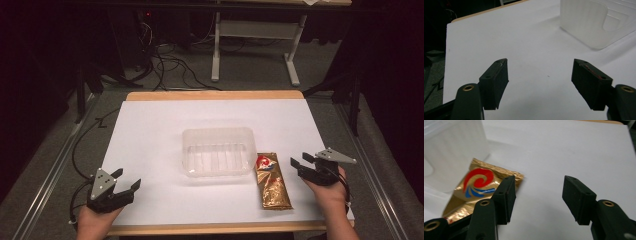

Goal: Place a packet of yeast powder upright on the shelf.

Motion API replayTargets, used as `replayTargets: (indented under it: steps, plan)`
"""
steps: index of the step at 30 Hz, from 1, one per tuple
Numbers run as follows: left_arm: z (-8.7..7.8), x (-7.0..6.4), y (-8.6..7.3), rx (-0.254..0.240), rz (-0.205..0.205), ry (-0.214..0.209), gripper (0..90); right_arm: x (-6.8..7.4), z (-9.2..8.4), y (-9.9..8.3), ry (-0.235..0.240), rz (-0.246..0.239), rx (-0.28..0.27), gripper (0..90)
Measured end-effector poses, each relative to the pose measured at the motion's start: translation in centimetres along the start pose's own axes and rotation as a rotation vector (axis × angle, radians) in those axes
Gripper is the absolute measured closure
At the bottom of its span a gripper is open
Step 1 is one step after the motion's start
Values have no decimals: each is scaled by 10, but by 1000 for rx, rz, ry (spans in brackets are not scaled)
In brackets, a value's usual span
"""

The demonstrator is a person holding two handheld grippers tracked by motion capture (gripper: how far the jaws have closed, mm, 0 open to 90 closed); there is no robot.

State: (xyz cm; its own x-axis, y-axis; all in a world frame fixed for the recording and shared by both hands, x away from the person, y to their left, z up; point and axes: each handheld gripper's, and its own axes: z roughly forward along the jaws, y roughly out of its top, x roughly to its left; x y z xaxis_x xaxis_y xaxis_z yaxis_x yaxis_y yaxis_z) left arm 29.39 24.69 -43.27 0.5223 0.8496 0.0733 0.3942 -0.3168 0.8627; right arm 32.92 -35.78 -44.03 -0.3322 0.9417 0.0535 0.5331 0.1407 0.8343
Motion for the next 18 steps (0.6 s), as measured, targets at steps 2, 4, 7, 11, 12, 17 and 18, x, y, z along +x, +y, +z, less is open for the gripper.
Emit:
replayTargets:
  steps: [2, 4, 7, 11, 12, 17, 18]
  plan:
    - [1, 0, 0, 5, 3, -1, 302, 8, 6, 5, 25, 10, 5, 433]
    - [2, -1, 0, 7, 5, -2, 302, 16, 17, 10, 47, 3, 23, 427]
    - [2, -1, 0, 9, 7, -2, 302, 27, 34, 15, 60, -4, 69, 408]
    - [2, -1, 0, 11, 9, -3, 302, 31, 54, 16, 52, -36, 134, 354]
    - [2, -1, 0, 11, 9, -3, 302, 31, 54, 16, 52, -36, 134, 354]
    - [2, -2, 0, 8, 9, -3, 302, 32, 71, 14, 60, -26, 206, 330]
    - [2, -2, 0, 8, 10, -2, 302, 32, 71, 14, 60, -26, 206, 330]
